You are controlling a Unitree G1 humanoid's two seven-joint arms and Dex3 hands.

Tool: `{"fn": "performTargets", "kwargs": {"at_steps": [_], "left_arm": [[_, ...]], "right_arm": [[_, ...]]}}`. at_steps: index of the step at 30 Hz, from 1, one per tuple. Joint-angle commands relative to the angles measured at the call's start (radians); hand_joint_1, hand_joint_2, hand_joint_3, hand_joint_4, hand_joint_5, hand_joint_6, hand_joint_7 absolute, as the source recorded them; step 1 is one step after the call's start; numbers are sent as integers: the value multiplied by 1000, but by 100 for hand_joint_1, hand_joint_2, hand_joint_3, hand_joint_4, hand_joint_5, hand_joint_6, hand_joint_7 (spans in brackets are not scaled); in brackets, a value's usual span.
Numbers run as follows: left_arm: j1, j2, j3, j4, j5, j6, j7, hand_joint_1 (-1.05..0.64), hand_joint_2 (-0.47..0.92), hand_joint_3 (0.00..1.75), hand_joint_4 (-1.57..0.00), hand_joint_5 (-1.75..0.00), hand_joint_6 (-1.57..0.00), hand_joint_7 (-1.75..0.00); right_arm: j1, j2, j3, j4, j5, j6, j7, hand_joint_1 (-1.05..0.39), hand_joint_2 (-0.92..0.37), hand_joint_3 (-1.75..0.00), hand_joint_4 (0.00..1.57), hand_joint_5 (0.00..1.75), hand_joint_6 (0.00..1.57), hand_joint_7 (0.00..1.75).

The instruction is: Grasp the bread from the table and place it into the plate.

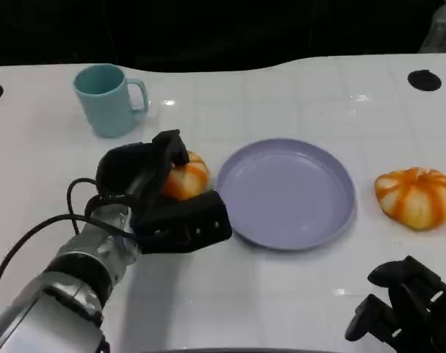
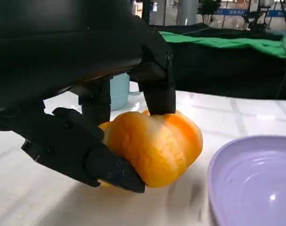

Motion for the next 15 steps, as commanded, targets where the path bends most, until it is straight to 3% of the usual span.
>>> {"fn": "performTargets", "kwargs": {"at_steps": [1,5,11,15], "left_arm": [[-44,7,32,-21,-27,-27,18,-15,65,84,-88,-175,-63,-175],[-65,8,29,-33,-18,-62,50,-16,60,94,-92,-175,-66,-175],[-101,-5,28,-43,-18,-114,67,-18,66,79,-94,-175,-68,-175],[-136,-19,17,-51,-11,-132,47,-18,60,88,-94,-175,-70,-175]], "right_arm": [[3,-13,-6,-5,3,-5,0,-56,-92,-24,62,150,65,103],[2,-9,-5,-4,7,-3,-2,-56,-92,-24,62,150,65,103],[0,-7,-3,0,4,-7,0,-56,-92,-23,62,150,66,103],[3,-6,1,-6,-1,-5,-9,-56,-92,-23,63,150,66,103]]}}
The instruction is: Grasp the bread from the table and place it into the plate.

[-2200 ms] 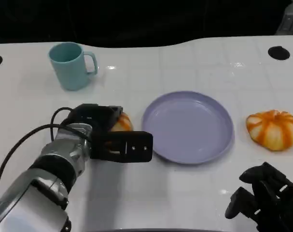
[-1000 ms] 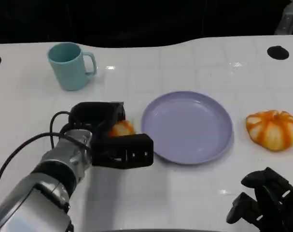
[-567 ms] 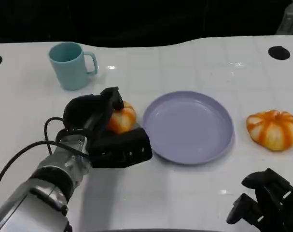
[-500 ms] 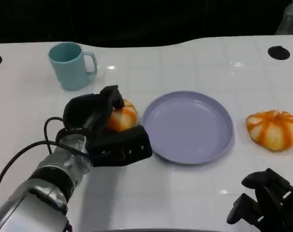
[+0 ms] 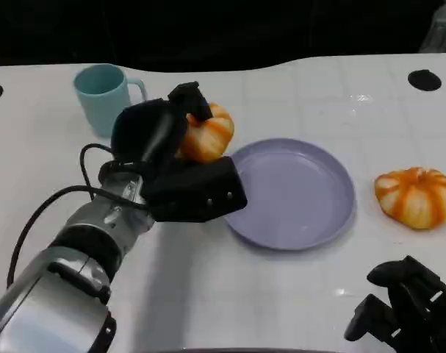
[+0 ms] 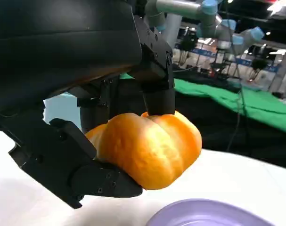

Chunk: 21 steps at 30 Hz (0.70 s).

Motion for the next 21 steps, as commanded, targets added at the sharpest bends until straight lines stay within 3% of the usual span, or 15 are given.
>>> {"fn": "performTargets", "kwargs": {"at_steps": [1,3,4,7,11,21], "left_arm": [[-57,-9,-13,-18,9,-50,-9,-15,55,95,-95,-175,-71,-175],[-71,-16,-21,-19,12,-79,-22,-14,47,105,-97,-175,-74,-169],[-80,-19,-26,-18,12,-95,-49,-16,47,102,-96,-175,-76,-154],[-96,-23,-27,-16,1,-138,-113,-14,40,118,-97,-175,-76,-168],[-118,-35,-45,-13,11,-171,-171,-13,35,123,-100,-175,-80,-174],[-146,-90,-65,-6,21,-182,-284,-17,43,122,-95,-175,-81,-175]], "right_arm": [[4,-6,0,-7,0,-5,-8,-56,-92,-23,63,150,66,103],[5,-6,1,-7,2,-5,-9,-56,-92,-23,63,150,66,104],[5,-5,2,-7,5,-5,-7,-56,-92,-23,63,150,66,104],[8,-4,5,-8,4,-7,-6,-56,-92,-23,62,150,65,104],[11,-2,10,-8,-3,-17,-5,-55,-92,-23,62,150,65,104],[13,5,20,-2,0,-28,-5,-54,-92,-23,61,148,65,102]]}}
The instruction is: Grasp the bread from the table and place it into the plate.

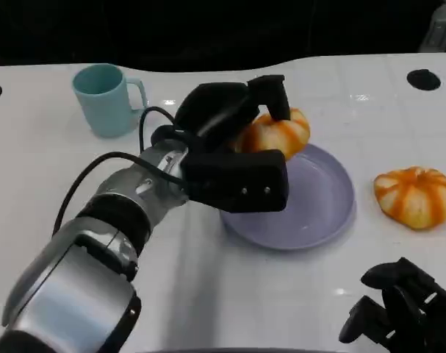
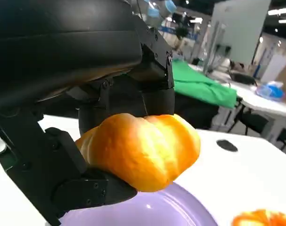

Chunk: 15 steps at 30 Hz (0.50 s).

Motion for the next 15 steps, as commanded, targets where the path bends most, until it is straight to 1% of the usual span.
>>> {"fn": "performTargets", "kwargs": {"at_steps": [1,6,7,9,10,11,12,13,15], "left_arm": [[-39,-29,-30,1,26,6,-21,-17,45,117,-94,-175,-79,-175],[-51,-63,-61,13,50,52,-59,-18,47,113,-93,-175,-77,-175],[-54,-67,-70,15,58,65,-61,-18,51,103,-91,-175,-74,-175],[-57,-75,-83,16,69,84,-59,-18,54,96,-90,-175,-72,-175],[-57,-80,-87,17,74,92,-55,-16,58,84,-90,-175,-70,-175],[-58,-84,-91,18,77,98,-52,-16,61,77,-90,-175,-69,-175],[-58,-90,-94,19,81,111,-53,-16,62,74,-90,-175,-69,-175],[-58,-96,-96,21,81,125,-58,-16,66,67,-87,-175,-69,-169],[-56,-104,-97,24,77,146,-67,-15,69,62,-85,-175,-69,-166]], "right_arm": [[6,1,-4,-2,10,-8,-2,-53,-92,-23,62,146,65,99],[12,5,3,-10,6,-9,-5,-53,-92,-22,63,144,67,97],[13,5,4,-10,4,-11,-4,-53,-92,-23,63,144,67,96],[15,5,6,-12,2,-14,-2,-53,-92,-24,63,144,67,96],[17,5,7,-15,2,-11,-5,-54,-92,-23,63,144,67,96],[18,5,8,-17,2,-9,-7,-54,-92,-23,63,144,67,96],[21,6,10,-21,2,-8,-8,-54,-92,-23,63,144,67,96],[23,7,12,-23,2,-9,-9,-54,-92,-23,63,144,67,96],[27,7,14,-27,-1,-12,-9,-54,-92,-23,63,144,67,96]]}}
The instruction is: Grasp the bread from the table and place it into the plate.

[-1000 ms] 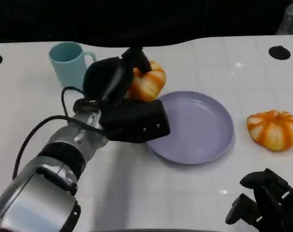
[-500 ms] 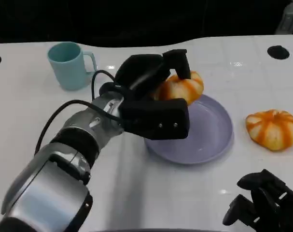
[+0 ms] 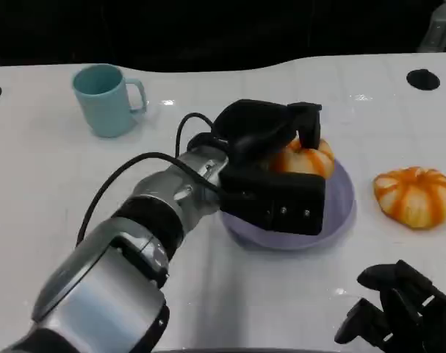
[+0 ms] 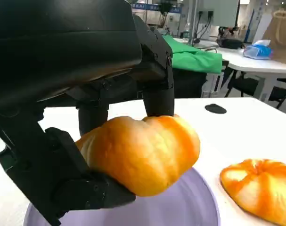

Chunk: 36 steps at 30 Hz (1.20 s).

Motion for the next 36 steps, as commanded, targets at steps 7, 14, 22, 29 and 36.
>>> {"fn": "performTargets", "kwargs": {"at_steps": [7,14,22,29,36], "left_arm": [[-27,-29,-17,12,6,96,-17,-12,81,38,-75,-175,-66,-150],[-24,-42,-17,11,3,115,-16,-13,89,11,-73,-129,-79,-88],[-39,-52,-16,11,-7,161,-142,-29,92,9,-63,-57,-77,-15],[-65,-47,-59,10,27,211,-268,-66,92,29,-34,-13,-37,0],[-85,-37,-85,13,50,258,-369,-93,92,51,-5,0,-10,0]], "right_arm": [[19,-3,4,-26,3,-8,-3,-54,-92,-24,63,144,68,96],[20,-4,3,-27,7,-6,-5,-53,-92,-22,64,144,68,96],[19,-4,3,-23,5,-12,1,-53,-92,-24,64,144,68,96],[18,-6,-1,-23,5,-14,1,-53,-92,-25,63,144,68,96],[10,-7,-4,-13,0,-22,4,-54,-92,-24,64,144,68,96]]}}
